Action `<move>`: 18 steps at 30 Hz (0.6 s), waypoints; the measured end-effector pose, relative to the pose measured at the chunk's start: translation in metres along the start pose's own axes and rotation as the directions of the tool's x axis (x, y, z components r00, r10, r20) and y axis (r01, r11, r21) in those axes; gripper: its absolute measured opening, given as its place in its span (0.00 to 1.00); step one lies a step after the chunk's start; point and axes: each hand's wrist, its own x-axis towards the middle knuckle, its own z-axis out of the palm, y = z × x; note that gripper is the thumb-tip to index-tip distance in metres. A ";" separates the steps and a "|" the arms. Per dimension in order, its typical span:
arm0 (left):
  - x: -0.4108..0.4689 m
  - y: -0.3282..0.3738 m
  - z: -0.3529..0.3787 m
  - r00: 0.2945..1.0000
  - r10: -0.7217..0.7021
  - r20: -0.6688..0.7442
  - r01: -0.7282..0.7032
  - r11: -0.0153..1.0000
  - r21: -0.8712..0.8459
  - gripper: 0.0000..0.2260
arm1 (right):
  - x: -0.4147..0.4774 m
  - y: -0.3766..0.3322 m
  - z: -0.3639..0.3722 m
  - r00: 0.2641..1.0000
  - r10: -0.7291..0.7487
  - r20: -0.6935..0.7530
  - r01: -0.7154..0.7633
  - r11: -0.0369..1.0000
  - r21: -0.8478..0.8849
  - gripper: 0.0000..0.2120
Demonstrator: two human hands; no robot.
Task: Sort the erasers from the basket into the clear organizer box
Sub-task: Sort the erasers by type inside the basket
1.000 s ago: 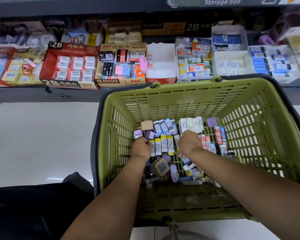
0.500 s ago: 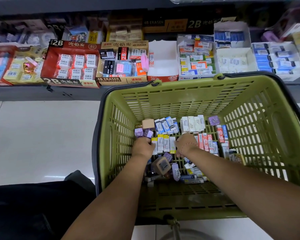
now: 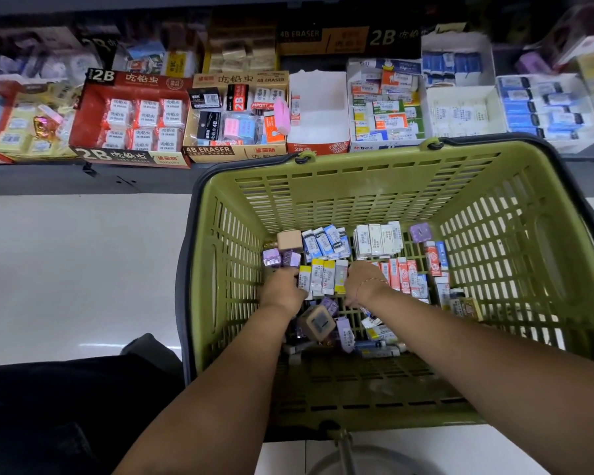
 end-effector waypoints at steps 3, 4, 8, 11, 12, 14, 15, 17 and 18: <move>0.000 0.003 0.001 1.000 -0.005 0.008 0.004 0.993 0.115 0.10 | 0.009 0.004 0.000 0.995 -0.098 0.016 0.100 0.981 -0.168 0.13; 0.000 0.004 0.001 1.000 -0.004 0.012 0.001 0.983 0.183 0.09 | 0.009 0.004 0.002 0.992 -0.123 0.013 0.123 0.974 -0.190 0.14; 0.000 0.010 -0.002 1.000 0.018 -0.002 -0.016 0.929 0.370 0.08 | 0.002 0.004 0.002 0.988 -0.155 0.009 0.155 0.978 -0.141 0.13; -0.002 0.011 -0.004 0.999 0.045 0.003 -0.043 0.925 0.378 0.09 | -0.003 0.011 0.001 0.983 -0.185 0.002 0.185 0.980 -0.069 0.14; -0.003 0.011 -0.005 0.998 0.055 0.009 -0.055 0.931 0.361 0.10 | -0.004 0.012 0.001 0.982 -0.187 0.037 0.189 0.980 -0.059 0.14; -0.006 0.009 -0.010 0.996 0.079 0.032 -0.085 0.941 0.327 0.15 | -0.009 0.013 0.003 0.974 -0.160 0.158 0.170 0.984 -0.055 0.14; -0.008 0.008 -0.014 0.995 0.094 0.040 -0.102 0.943 0.318 0.17 | -0.014 0.014 0.005 0.963 -0.159 0.219 0.178 0.982 -0.066 0.16; -0.012 0.009 -0.023 0.988 0.141 0.056 -0.152 0.937 0.314 0.21 | -0.020 0.016 0.013 0.931 -0.226 0.288 0.265 0.958 -0.105 0.19; -0.014 0.010 -0.025 0.983 0.162 0.090 -0.182 0.935 0.306 0.22 | -0.023 0.018 0.021 0.912 -0.267 0.311 0.309 0.946 -0.096 0.17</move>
